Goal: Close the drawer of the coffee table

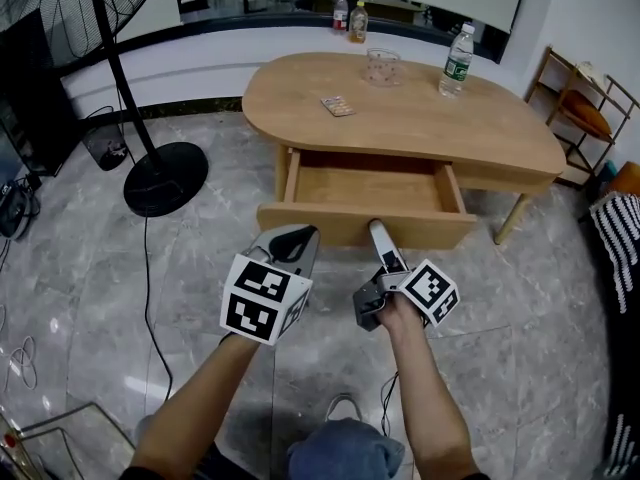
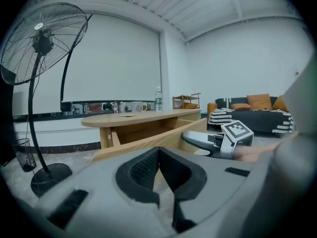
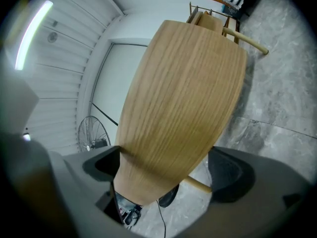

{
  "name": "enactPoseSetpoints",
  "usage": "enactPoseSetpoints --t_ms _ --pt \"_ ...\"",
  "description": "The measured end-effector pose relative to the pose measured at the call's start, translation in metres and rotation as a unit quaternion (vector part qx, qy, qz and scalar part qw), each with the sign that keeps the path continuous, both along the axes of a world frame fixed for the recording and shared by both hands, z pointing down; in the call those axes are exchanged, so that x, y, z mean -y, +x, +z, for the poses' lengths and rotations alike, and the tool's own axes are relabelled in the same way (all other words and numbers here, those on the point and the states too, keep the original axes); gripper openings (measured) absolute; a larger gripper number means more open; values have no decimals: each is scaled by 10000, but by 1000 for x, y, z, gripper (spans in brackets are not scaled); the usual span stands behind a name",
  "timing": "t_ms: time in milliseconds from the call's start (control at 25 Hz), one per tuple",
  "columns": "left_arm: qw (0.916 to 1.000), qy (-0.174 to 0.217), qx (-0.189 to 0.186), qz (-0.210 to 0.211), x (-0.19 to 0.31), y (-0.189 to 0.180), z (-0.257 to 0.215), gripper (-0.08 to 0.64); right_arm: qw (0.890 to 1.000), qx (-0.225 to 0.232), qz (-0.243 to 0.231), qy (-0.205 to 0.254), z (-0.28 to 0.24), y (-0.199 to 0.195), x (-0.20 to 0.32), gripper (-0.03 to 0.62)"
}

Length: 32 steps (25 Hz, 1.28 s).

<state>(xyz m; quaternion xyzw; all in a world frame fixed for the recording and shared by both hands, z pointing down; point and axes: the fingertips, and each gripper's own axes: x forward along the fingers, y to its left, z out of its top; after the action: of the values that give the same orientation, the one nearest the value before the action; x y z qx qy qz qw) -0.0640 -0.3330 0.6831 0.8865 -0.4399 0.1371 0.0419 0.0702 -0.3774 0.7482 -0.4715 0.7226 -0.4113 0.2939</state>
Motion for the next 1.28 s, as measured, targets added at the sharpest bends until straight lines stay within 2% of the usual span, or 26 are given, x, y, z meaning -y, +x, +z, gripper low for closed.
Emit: enactPoseSetpoints --t_ms 640,1280 --pt "9999 23 -13 -150 36 -3 -1 0 10000 -27 3 -13 2 2 44 551" --pt "9997 36 -123 -197 87 11 -5 0 9998 -46 -116 -128 2 3 100 546"
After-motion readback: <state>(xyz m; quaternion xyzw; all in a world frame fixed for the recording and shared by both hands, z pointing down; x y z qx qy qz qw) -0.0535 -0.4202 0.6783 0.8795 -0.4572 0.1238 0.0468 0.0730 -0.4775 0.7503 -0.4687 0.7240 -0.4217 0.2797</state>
